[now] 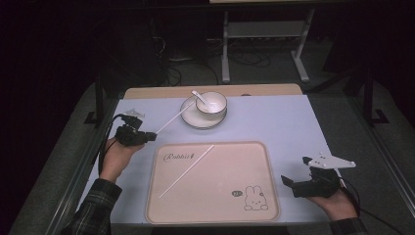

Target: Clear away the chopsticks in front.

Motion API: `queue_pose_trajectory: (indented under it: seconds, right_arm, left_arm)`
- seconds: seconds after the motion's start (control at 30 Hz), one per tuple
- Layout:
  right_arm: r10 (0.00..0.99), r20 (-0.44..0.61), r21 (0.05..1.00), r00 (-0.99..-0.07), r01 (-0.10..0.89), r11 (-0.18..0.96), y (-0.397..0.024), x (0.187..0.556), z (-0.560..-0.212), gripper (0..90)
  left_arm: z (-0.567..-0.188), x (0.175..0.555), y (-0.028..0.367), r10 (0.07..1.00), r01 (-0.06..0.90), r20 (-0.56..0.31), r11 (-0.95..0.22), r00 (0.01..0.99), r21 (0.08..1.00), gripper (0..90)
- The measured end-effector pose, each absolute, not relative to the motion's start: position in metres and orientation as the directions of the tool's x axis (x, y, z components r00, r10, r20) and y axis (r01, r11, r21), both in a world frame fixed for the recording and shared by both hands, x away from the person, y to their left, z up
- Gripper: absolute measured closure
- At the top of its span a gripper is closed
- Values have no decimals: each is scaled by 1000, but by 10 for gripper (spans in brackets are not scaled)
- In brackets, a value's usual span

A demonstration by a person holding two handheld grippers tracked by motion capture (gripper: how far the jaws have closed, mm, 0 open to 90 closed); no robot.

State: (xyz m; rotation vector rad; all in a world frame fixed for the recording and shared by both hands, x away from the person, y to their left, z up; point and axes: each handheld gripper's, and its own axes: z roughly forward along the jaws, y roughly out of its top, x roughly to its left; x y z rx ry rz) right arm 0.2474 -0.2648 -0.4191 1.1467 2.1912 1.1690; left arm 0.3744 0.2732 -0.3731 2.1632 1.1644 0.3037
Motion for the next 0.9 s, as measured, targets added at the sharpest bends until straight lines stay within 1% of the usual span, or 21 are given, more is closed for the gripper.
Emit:
queue_pose_trajectory:
  seconds: [0.23,0.47,0.7,0.9]
  right_arm:
    - [812,23,822,-583,473,317,-264,247,-419,0]
    - [812,23,821,-584,474,318,-264,248,-419,0]
    - [812,20,822,-583,472,319,-264,247,-419,0]
    - [811,22,821,-585,473,320,-263,247,-419,0]
  left_arm:
    - [-370,338,274,790,640,-116,-391,603,661,866]
    - [-371,305,262,759,621,-138,-397,636,676,867]
    - [-382,282,248,731,626,-184,-393,657,673,866]
    - [-392,267,232,711,627,-195,-415,676,659,866]
